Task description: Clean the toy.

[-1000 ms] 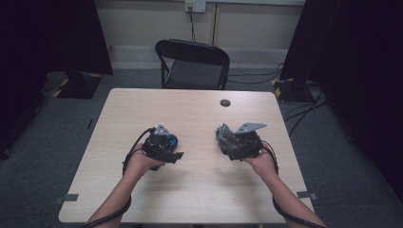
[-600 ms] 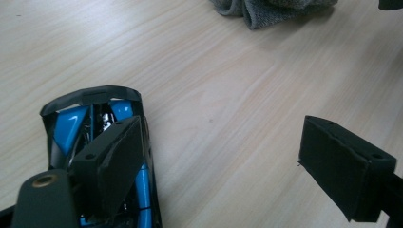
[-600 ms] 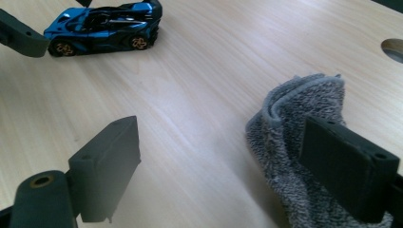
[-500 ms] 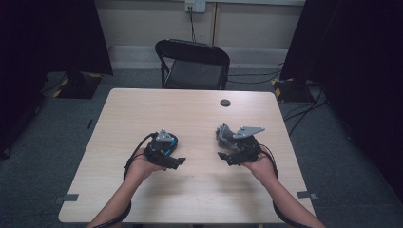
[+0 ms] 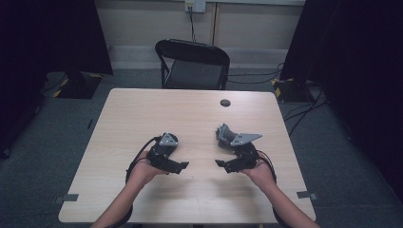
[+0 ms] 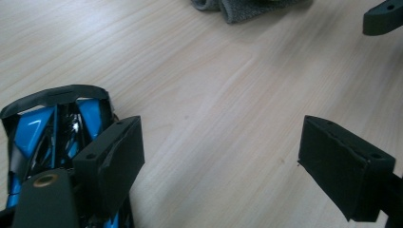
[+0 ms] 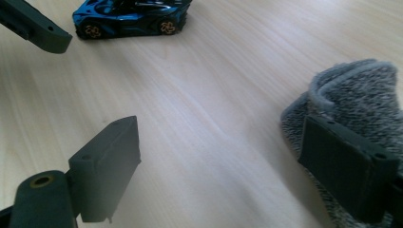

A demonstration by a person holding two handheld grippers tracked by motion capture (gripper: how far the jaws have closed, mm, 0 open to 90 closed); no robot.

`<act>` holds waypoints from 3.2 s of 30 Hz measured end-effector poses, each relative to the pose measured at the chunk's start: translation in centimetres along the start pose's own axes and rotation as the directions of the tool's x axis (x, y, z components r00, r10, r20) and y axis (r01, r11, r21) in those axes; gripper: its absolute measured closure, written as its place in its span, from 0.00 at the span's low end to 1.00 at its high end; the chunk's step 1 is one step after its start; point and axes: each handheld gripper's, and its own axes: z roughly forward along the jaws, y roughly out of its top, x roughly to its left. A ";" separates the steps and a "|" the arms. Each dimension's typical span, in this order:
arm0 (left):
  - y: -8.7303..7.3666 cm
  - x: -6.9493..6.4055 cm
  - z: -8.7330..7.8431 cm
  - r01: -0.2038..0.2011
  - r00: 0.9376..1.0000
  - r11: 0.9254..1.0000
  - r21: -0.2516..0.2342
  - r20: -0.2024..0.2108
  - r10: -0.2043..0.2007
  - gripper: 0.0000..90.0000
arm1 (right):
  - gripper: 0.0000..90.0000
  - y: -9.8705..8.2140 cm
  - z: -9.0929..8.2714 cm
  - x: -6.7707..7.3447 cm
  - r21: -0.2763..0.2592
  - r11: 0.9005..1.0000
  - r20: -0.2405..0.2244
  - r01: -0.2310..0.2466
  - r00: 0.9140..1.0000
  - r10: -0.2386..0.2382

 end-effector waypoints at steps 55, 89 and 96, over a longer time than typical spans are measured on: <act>-2.7 -5.1 3.1 -0.096 0.989 0.995 0.040 0.121 0.090 0.17 | 0.15 -3.7 1.1 3.1 0.059 0.997 -0.089 0.039 0.995 -0.034; -4.8 -6.9 4.2 -0.213 0.970 0.977 0.026 0.128 0.208 0.11 | 0.14 -5.8 2.3 4.7 0.075 0.993 -0.095 0.093 0.992 -0.086; -5.2 -7.0 4.5 -0.226 0.963 0.974 -0.003 0.150 0.224 0.03 | 0.14 -6.1 2.2 4.7 0.053 0.994 -0.095 0.096 0.991 -0.091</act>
